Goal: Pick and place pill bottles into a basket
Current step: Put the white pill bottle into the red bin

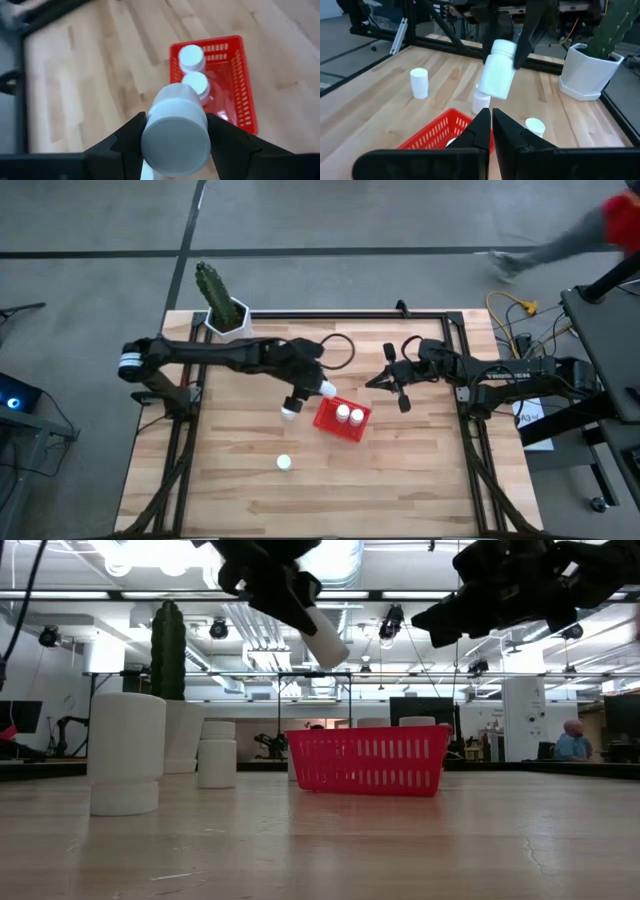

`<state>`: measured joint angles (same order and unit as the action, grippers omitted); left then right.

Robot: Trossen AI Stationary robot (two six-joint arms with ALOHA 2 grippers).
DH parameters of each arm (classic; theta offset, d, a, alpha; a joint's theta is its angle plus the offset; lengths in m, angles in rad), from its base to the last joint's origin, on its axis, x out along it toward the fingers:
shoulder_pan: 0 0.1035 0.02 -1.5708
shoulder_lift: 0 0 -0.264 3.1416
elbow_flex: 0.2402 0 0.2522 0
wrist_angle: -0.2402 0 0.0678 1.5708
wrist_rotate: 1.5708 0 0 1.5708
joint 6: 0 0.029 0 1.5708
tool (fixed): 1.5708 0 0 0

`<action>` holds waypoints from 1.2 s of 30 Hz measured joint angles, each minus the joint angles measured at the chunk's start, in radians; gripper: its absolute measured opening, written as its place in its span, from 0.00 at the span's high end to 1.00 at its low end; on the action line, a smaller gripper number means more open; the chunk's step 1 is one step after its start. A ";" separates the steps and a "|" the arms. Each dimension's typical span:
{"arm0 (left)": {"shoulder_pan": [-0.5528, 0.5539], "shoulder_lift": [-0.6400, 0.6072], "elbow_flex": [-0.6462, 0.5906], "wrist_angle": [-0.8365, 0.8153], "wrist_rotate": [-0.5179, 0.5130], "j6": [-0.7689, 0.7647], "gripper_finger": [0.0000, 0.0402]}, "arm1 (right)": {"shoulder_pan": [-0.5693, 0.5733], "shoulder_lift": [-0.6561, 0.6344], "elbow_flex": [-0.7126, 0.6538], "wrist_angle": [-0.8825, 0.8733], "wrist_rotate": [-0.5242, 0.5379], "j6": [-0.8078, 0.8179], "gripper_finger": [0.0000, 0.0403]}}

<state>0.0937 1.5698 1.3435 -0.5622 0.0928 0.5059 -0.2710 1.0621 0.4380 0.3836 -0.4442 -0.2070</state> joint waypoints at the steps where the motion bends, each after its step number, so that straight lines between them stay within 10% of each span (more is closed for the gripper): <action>1: 0.000 0.019 0.024 -0.020 0.010 0.000 0.58 | 0.000 0.000 -0.001 0.000 0.000 -0.006 0.98; 12: 0.005 0.188 0.241 -0.258 0.032 -0.001 0.58 | 0.000 0.000 -0.037 -0.001 0.002 -0.009 0.98; 36: 0.006 0.280 0.269 -0.282 0.156 -0.002 0.58 | 0.000 0.000 -0.051 -0.004 0.001 -0.010 0.98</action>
<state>0.1001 1.8500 1.6121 -0.8438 0.2493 0.5040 -0.2710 1.0618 0.3866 0.3801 -0.4431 -0.2173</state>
